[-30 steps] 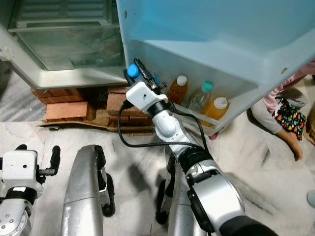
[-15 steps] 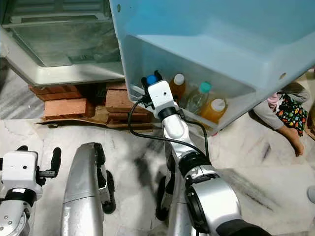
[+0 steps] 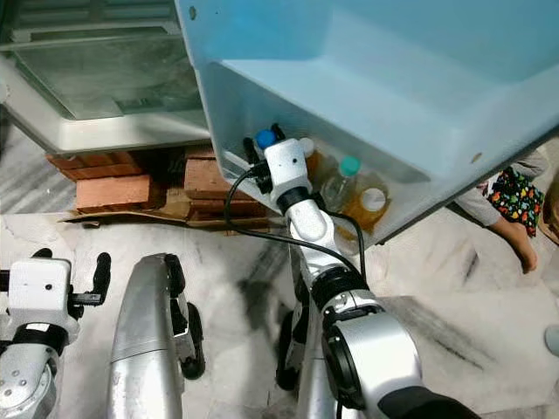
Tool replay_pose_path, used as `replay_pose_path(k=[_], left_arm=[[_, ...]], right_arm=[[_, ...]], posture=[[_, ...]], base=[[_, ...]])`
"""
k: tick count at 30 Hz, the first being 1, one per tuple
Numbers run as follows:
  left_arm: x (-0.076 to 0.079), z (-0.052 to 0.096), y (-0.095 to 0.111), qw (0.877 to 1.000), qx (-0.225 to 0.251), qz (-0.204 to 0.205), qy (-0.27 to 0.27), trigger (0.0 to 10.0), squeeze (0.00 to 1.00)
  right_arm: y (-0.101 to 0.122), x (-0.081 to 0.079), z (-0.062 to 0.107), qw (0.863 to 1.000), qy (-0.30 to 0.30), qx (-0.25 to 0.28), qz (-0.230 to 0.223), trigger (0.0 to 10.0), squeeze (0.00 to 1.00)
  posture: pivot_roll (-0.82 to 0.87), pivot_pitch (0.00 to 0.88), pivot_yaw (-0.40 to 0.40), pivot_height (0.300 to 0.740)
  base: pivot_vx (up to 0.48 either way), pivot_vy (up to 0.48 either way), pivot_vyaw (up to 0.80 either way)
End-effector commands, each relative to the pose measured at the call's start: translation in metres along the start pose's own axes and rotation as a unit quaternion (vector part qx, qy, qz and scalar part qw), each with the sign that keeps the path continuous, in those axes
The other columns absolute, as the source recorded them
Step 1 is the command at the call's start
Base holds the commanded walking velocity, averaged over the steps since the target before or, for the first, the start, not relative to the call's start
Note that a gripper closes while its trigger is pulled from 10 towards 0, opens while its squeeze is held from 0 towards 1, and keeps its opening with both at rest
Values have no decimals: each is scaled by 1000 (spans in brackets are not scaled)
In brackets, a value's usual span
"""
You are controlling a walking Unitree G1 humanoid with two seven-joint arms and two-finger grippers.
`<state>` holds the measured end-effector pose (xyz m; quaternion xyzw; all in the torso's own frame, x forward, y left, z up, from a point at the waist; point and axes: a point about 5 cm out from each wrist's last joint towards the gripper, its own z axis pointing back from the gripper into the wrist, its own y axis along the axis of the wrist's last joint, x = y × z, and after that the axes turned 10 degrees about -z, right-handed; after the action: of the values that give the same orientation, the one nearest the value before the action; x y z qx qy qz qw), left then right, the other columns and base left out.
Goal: Restocking fridge
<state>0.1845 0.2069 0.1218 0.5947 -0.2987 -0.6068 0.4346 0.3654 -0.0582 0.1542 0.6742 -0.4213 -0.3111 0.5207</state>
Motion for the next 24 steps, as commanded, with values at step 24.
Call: replay_pose_path(k=[24], left_arm=[[23, -39, -8, 1000, 18, 5, 8, 10000, 0]], right_arm=[[1, 16, 76, 997, 2, 5, -79, 10000, 1000]], posture=[[149, 130, -59, 549]], base=[[0, 0, 0]])
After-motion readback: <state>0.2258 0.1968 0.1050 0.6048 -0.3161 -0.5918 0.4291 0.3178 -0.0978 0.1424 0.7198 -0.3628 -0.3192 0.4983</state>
